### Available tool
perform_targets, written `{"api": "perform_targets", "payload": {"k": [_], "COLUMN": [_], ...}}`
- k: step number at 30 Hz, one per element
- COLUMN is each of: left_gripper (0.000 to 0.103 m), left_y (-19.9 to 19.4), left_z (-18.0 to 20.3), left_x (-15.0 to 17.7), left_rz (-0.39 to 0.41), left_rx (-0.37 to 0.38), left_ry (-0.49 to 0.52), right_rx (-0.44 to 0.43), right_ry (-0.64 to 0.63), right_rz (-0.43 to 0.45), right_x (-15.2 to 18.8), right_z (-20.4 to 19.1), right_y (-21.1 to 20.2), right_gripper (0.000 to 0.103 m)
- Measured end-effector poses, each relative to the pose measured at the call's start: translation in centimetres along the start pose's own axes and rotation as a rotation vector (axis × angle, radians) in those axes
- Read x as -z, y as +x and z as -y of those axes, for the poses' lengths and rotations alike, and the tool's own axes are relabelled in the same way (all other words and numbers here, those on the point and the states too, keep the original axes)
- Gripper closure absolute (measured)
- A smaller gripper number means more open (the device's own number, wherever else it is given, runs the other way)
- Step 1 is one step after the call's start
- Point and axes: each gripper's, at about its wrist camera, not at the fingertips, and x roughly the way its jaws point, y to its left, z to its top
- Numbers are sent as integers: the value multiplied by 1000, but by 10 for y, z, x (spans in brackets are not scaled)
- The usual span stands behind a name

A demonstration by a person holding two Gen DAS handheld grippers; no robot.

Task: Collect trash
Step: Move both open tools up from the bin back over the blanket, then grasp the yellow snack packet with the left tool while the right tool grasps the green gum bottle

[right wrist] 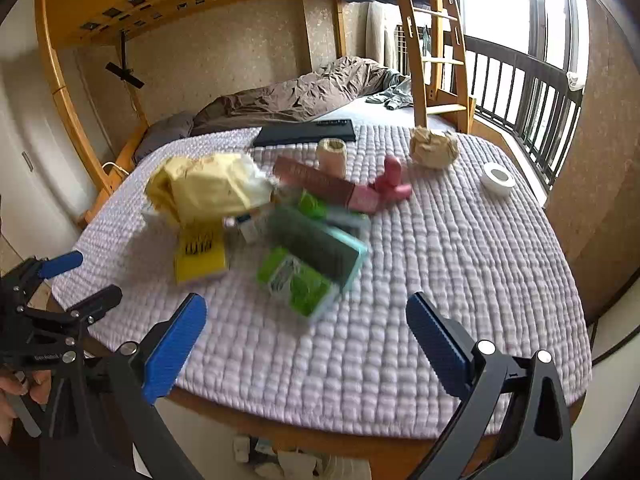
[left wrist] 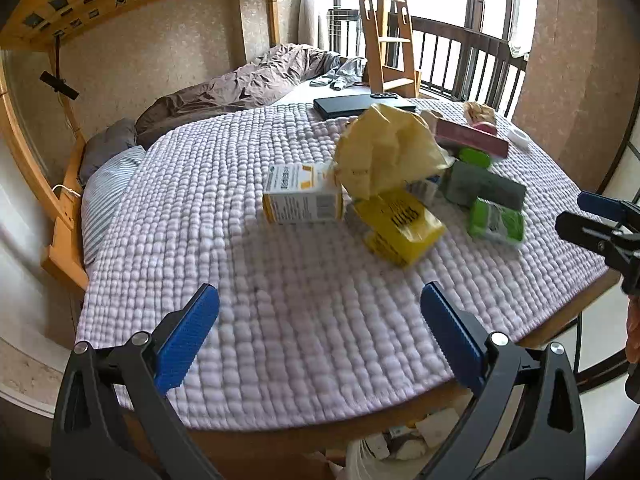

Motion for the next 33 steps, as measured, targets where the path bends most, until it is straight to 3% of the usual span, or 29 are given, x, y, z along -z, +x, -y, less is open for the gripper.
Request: {"api": "perform_targets", "payload": {"k": [8, 16, 19, 23, 26, 33], "left_gripper": [2, 2, 2, 2, 2, 2], "left_y": [11, 34, 40, 40, 46, 70], "left_z": [-10, -10, -9, 8, 20, 26], "left_x": [-10, -29, -34, -29, -26, -35], "left_rz": [-5, 0, -26, -31, -47, -62], "left_rx": [37, 6, 75, 155, 184, 245], "left_ry": [-39, -7, -20, 52, 112, 113], "right_rx": [-107, -61, -44, -24, -28, -26], "right_ry": [119, 139, 126, 79, 49, 35], "right_rz": [-15, -73, -86, -92, -106, -101], "right_x": [-14, -3, 4, 12, 16, 17], "right_z": [15, 9, 2, -6, -8, -6], "right_y": [11, 36, 47, 54, 60, 71], "right_gripper": [5, 5, 5, 5, 13, 14]}}
